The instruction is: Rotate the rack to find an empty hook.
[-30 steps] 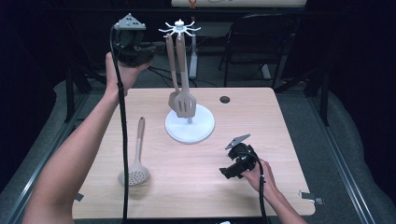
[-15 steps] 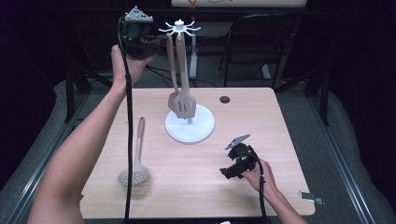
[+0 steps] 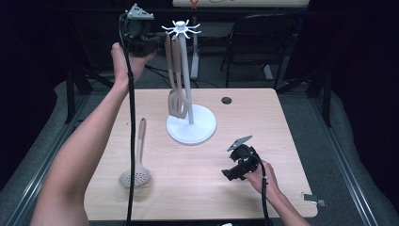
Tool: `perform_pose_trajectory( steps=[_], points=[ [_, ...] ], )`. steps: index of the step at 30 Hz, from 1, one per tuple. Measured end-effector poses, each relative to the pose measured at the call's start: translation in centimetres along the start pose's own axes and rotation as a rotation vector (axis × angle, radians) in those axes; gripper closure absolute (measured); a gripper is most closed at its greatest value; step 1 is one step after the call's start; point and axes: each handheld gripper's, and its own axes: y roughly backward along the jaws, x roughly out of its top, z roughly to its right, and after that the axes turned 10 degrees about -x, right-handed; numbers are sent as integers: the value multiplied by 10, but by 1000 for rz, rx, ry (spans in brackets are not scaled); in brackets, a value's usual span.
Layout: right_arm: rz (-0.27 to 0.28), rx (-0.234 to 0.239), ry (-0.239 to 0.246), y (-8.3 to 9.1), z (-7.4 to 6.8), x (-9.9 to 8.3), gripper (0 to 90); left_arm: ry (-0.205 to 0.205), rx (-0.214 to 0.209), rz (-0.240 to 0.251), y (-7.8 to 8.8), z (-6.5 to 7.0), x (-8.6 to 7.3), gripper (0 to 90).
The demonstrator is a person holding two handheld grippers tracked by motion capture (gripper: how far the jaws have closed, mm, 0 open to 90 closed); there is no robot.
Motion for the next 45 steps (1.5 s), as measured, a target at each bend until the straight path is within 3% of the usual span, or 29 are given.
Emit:
perform_pose_trajectory(
  steps=[7, 8, 12, 13, 14, 17, 27, 41, 45],
  points=[
    [10, -1, -13, 0, -1, 0, 100, -25, -42, 13, 11, 12, -7, 900],
    [-7, -6, 11, 1, 0, 1, 100, -25, -56, 19, 12, 15, -7, 900],
    [6, -3, -1, 0, -2, 1, 101, -52, -79, 23, 14, 25, -4, 900],
    [-6, -6, 15, 1, -1, 2, 101, -61, -82, 26, 14, 28, -2, 900],
    [7, -3, -2, 0, -2, 1, 101, -69, -82, 24, 13, 30, 0, 900],
    [-3, -7, 10, 1, -1, 1, 101, -83, -76, 16, 9, 33, 6, 900],
    [5, -5, 2, 2, 0, 0, 103, -71, -41, -3, 2, 27, 8, 900],
    [-11, -10, 17, 2, 0, 1, 105, -15, 21, -10, 0, 8, 4, 900],
    [9, -4, -6, 0, -1, 0, 105, 0, 33, -12, -3, 2, 4, 900]
  ],
)
